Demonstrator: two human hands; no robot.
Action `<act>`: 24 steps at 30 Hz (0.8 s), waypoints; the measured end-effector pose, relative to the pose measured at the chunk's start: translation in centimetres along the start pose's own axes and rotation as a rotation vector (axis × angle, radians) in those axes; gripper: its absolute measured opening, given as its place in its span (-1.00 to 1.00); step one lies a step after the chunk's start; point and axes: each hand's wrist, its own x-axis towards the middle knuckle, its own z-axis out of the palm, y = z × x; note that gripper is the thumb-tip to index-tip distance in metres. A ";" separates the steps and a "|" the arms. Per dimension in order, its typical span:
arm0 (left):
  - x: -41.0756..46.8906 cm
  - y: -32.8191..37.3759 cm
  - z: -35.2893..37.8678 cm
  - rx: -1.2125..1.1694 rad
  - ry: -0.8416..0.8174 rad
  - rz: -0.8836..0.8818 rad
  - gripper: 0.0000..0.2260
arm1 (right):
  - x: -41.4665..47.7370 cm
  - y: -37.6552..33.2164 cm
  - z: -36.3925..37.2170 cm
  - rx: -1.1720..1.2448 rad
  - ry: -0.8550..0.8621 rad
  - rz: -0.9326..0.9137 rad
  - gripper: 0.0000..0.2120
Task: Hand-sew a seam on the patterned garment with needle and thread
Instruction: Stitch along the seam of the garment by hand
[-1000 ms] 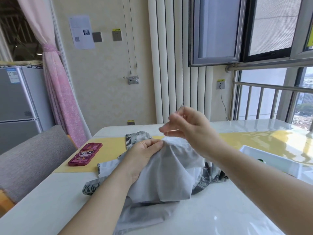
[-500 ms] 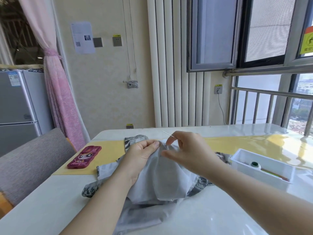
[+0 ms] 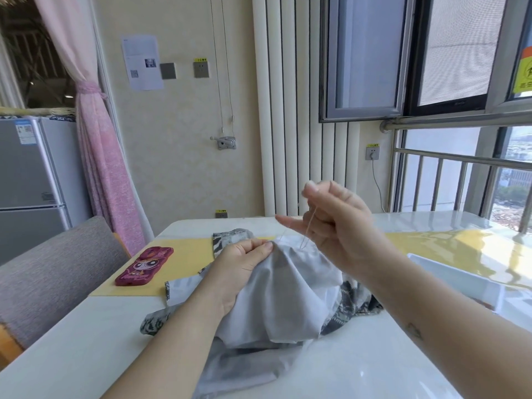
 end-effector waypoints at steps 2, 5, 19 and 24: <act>0.0 0.1 0.0 -0.002 0.005 -0.005 -0.89 | 0.0 -1.2 -0.2 0.123 -0.147 0.208 -0.74; 0.0 0.3 -0.1 0.000 0.017 0.006 -0.87 | -0.8 -1.8 -1.7 -0.262 -0.476 0.626 -0.80; -0.7 0.8 0.1 0.101 -0.039 0.102 -0.90 | -0.5 3.7 -1.3 -1.172 0.144 -0.054 -0.82; -0.5 0.8 -0.4 0.125 -0.020 0.118 -0.89 | -0.4 2.3 -1.2 -0.983 0.074 -0.056 -0.83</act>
